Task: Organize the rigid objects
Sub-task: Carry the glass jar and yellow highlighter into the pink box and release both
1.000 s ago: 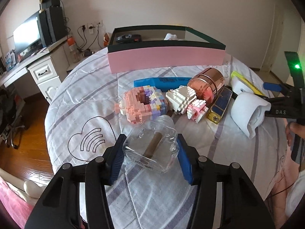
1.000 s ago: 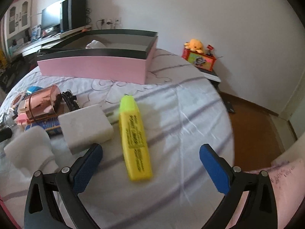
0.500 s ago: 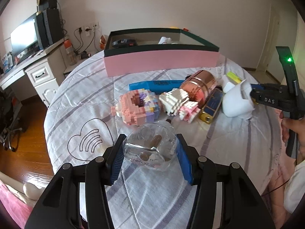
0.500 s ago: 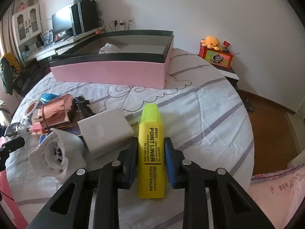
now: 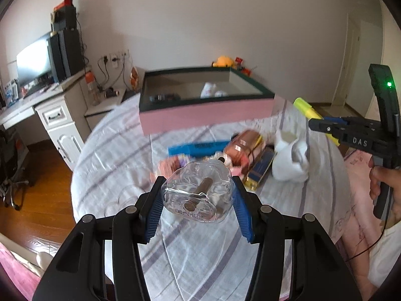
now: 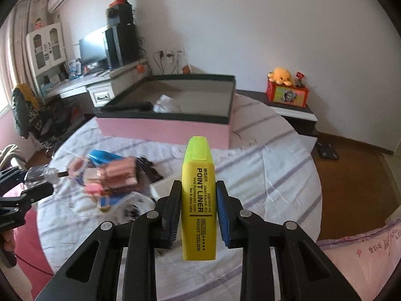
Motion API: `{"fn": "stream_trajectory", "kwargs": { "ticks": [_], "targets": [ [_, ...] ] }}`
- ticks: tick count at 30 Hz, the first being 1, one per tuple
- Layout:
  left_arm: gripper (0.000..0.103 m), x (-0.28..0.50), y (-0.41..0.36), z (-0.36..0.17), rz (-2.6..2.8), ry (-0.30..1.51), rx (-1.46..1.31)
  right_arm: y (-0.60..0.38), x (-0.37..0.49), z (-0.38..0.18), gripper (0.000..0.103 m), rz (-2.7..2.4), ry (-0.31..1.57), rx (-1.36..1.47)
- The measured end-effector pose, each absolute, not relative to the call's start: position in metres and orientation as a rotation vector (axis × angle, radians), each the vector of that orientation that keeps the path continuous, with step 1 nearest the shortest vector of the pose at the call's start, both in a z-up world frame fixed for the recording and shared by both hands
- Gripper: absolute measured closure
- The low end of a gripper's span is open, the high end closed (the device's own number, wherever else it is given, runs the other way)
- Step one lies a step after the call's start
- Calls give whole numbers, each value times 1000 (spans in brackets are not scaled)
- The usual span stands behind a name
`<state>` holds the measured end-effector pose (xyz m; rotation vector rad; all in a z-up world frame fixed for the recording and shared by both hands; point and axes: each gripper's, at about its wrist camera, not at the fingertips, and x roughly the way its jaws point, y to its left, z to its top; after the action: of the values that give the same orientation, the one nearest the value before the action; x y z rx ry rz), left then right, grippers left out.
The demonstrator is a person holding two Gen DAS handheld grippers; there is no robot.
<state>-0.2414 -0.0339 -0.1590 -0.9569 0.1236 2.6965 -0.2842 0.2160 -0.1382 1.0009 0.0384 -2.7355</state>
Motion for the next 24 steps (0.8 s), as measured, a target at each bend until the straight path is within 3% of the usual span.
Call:
{"fn": "stream_trajectory", "kwargs": {
  "ticks": [11,17,24],
  "targets": [
    [51,-292,-14,-93,2703,197,-763,185,-328,-97,76,-2692,123,912],
    [51,-363,-4,-72,2659,224,-775,173,-390,-83,76,-2653,151,931],
    [51,-474,11,-84,2603,248,-935,165,-471,-97,76,-2598,172,1056]
  ]
}}
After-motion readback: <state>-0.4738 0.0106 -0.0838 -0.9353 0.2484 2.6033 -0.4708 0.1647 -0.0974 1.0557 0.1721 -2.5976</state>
